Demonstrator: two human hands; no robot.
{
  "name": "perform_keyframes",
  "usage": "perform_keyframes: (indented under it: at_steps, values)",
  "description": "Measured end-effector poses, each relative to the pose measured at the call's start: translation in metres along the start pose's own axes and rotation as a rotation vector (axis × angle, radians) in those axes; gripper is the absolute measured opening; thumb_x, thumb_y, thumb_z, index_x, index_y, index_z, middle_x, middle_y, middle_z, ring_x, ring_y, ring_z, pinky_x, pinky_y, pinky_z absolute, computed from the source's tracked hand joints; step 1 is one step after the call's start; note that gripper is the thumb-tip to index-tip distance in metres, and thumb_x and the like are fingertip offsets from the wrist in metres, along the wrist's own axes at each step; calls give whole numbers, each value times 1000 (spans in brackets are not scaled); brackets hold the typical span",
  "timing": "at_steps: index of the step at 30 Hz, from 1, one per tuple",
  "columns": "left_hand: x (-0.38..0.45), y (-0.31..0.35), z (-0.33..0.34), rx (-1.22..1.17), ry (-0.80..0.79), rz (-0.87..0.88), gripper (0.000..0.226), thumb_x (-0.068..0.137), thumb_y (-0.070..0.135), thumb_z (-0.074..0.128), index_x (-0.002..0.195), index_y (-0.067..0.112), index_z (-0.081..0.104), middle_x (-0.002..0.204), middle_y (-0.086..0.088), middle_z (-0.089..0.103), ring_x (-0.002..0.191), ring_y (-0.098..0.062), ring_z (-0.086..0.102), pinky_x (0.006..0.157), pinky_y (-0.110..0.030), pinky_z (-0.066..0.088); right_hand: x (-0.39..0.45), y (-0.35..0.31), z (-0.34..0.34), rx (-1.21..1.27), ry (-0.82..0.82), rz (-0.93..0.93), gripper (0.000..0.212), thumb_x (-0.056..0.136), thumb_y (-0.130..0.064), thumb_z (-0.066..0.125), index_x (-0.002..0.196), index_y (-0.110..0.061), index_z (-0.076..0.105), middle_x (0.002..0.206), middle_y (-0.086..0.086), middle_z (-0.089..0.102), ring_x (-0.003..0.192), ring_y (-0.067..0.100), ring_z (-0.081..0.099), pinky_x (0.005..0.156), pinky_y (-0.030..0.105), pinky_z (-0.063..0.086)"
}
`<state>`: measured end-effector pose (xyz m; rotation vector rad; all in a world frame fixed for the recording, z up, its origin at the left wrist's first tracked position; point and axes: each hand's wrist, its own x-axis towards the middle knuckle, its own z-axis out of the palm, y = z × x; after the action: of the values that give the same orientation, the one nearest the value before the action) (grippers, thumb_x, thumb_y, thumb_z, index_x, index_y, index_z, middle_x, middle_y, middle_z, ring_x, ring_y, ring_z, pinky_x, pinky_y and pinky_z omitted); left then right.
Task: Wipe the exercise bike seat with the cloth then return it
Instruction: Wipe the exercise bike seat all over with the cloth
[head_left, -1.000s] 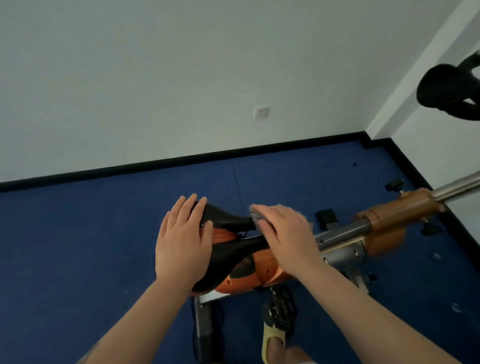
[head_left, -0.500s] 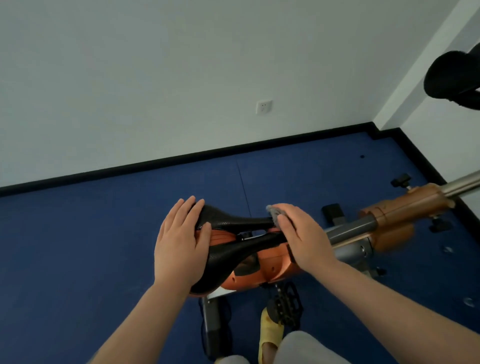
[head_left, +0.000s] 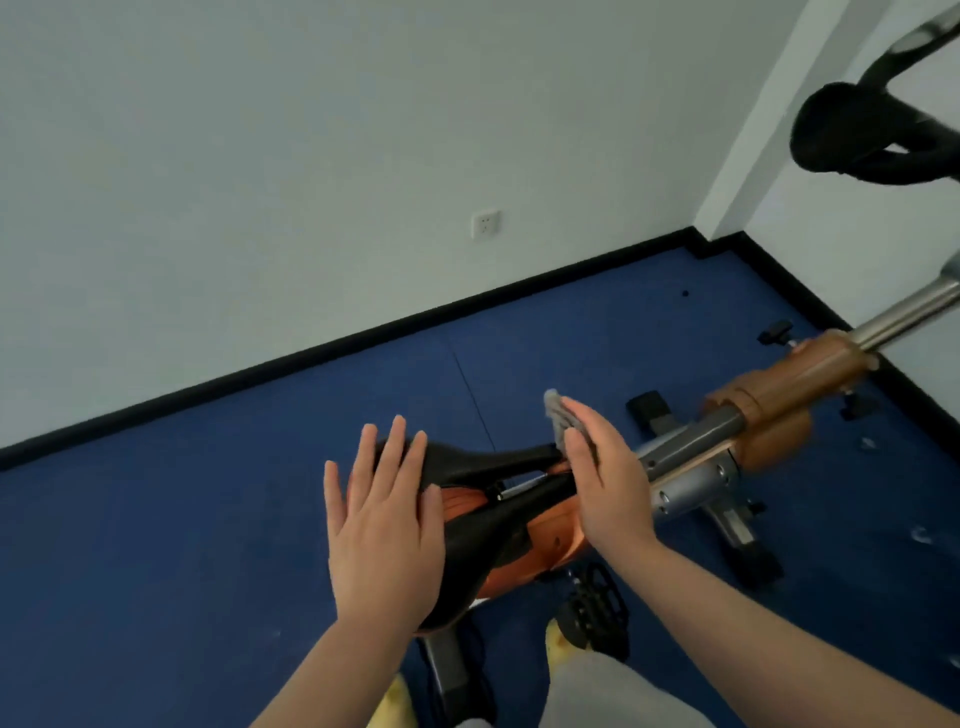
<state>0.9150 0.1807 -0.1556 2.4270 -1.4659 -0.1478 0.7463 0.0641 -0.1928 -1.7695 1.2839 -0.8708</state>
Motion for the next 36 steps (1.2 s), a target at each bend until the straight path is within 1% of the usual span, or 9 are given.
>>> perform_keyframes:
  at_steps: [4, 9, 13, 16, 19, 23, 27, 31, 36]
  values:
    - [4, -17, -4, 13, -105, 231, 52, 96, 41, 22, 147, 29, 18, 155, 11, 17, 144, -9, 2, 116, -33, -7, -35, -28, 42, 104, 373, 300, 44, 101, -29, 34, 146, -28, 33, 156, -6, 27, 141, 5, 24, 112, 26, 25]
    - [35, -42, -14, -19, -141, 433, 47, 92, 42, 41, 137, 29, 42, 135, 8, 48, 127, -15, 37, 109, -35, 23, -86, -72, 91, 215, 348, 382, 57, 99, -34, 38, 144, -51, 6, 158, -22, -5, 140, -5, 4, 112, 22, 17]
    - [44, -45, -6, -36, -164, 532, 47, 94, 41, 37, 139, 28, 39, 140, 8, 46, 134, -13, 33, 115, -35, 19, -112, -94, 114, 322, 296, 456, 56, 96, -48, 32, 134, -68, -4, 155, -29, 3, 140, -7, 13, 98, 7, 27]
    - [43, -45, -3, -51, -145, 533, 46, 94, 39, 37, 138, 28, 40, 142, 8, 45, 136, -11, 30, 115, -36, 18, -83, -89, 105, 387, 401, 591, 62, 100, -43, 32, 148, -44, -7, 160, -7, 10, 143, 15, 21, 112, 30, 26]
    - [42, -44, -4, -80, -122, 520, 45, 93, 37, 40, 136, 27, 44, 140, 7, 48, 134, -12, 34, 114, -37, 19, -69, -89, 99, 388, 447, 667, 63, 100, -41, 31, 150, -36, -8, 157, 2, 22, 137, 24, 33, 109, 36, 31]
    - [41, -44, -2, -109, -96, 500, 43, 91, 36, 45, 133, 27, 47, 137, 7, 51, 131, -12, 37, 113, -36, 20, -116, -103, 119, 319, 316, 585, 62, 98, -46, 32, 139, -59, -13, 152, -19, 16, 126, 0, 33, 89, 12, 34]
    - [42, -41, -1, -108, -89, 486, 42, 90, 37, 45, 132, 29, 48, 135, 9, 52, 130, -11, 38, 113, -36, 21, -117, -99, 112, 340, 216, 515, 65, 98, -44, 33, 142, -52, -15, 159, -18, 2, 141, 6, 21, 103, 20, 26]
    - [42, -42, -3, -94, -95, 490, 42, 90, 38, 43, 132, 31, 48, 135, 11, 51, 130, -10, 38, 112, -37, 24, -83, -92, 95, 471, 315, 625, 66, 101, -37, 33, 148, -36, -13, 159, 1, 18, 137, 20, 33, 107, 28, 29]
    - [43, -44, -1, -118, -73, 506, 41, 90, 39, 43, 130, 31, 49, 133, 11, 53, 127, -10, 40, 110, -35, 26, -142, -109, 134, 327, 365, 469, 63, 98, -44, 33, 140, -58, -11, 159, -18, 8, 142, 4, 19, 114, 33, 29]
